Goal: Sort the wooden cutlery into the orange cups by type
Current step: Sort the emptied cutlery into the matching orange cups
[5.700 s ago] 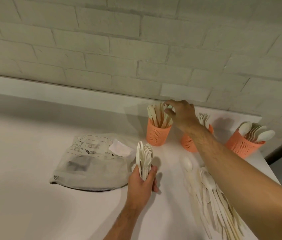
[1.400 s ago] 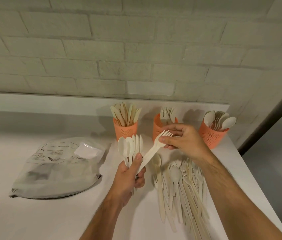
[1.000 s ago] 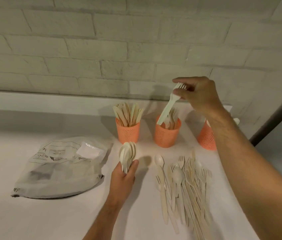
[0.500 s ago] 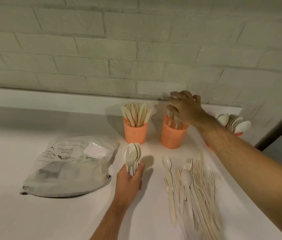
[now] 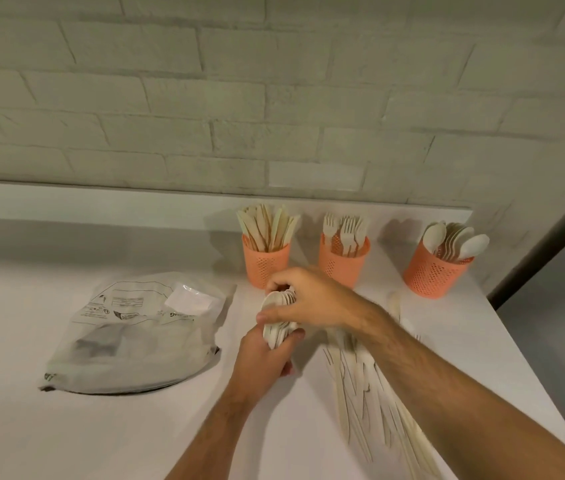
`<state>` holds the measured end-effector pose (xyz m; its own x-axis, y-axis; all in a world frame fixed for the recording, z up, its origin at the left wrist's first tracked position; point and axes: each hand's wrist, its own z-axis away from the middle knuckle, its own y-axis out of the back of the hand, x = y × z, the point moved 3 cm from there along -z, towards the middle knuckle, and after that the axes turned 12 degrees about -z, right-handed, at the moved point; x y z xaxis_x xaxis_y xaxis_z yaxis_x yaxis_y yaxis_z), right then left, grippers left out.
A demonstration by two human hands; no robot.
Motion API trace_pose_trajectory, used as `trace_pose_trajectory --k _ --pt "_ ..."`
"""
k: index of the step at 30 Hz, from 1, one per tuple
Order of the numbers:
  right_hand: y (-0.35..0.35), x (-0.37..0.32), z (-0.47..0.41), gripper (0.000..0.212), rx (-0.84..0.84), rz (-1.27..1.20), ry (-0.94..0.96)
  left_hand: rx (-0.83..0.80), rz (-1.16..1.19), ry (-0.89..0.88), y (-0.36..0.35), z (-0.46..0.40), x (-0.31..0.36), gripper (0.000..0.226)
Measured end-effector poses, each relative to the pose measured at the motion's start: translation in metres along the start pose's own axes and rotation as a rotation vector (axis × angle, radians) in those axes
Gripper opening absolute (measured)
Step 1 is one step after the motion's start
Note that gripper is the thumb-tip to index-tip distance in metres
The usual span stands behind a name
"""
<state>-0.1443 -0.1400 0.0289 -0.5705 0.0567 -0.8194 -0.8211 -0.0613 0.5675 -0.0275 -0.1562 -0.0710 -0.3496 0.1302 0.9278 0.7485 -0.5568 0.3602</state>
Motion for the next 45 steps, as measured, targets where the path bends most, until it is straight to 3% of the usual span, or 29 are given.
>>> trace_pose_trajectory --k 4,8,13,18,20,24,28,30,34,39,45 --pt "0.006 0.007 0.012 0.013 0.151 -0.121 0.023 -0.102 0.015 0.033 -0.005 0.001 0.010 0.022" --pt "0.000 0.021 0.031 0.027 0.340 -0.340 0.029 -0.114 0.016 0.049 -0.012 -0.002 0.023 0.025" --pt "-0.016 0.028 0.051 0.040 0.621 -0.588 -0.006 0.004 -0.330 -0.086 -0.023 -0.008 0.038 0.010" --pt "-0.017 0.037 0.055 0.019 0.938 -0.801 -0.060 0.018 -0.502 -0.236 -0.043 -0.005 0.040 0.009" --pt "-0.007 0.042 0.060 0.020 1.040 -0.810 -0.049 -0.040 -0.487 -0.290 -0.052 -0.005 0.046 0.017" --pt "0.058 0.042 0.078 0.024 1.252 -0.801 0.164 -0.049 -0.512 -0.353 -0.042 -0.012 0.038 0.039" --pt "0.156 0.048 0.104 0.026 1.474 -0.553 0.324 0.113 -0.626 -0.344 -0.019 -0.016 -0.009 0.027" --pt "0.192 0.059 0.110 0.024 1.510 -0.412 0.351 0.158 -0.608 -0.329 -0.019 -0.013 -0.023 0.026" --pt "0.226 0.088 0.099 0.022 1.493 -0.257 0.207 0.196 -0.658 -0.357 -0.025 -0.014 -0.025 0.033" --pt "0.228 0.115 0.083 0.022 1.399 -0.189 0.157 0.227 -0.651 -0.394 -0.024 -0.016 -0.026 0.031" --pt "0.236 0.122 0.079 0.023 1.430 -0.235 0.197 0.222 -0.642 -0.405 -0.024 -0.018 -0.028 0.029"
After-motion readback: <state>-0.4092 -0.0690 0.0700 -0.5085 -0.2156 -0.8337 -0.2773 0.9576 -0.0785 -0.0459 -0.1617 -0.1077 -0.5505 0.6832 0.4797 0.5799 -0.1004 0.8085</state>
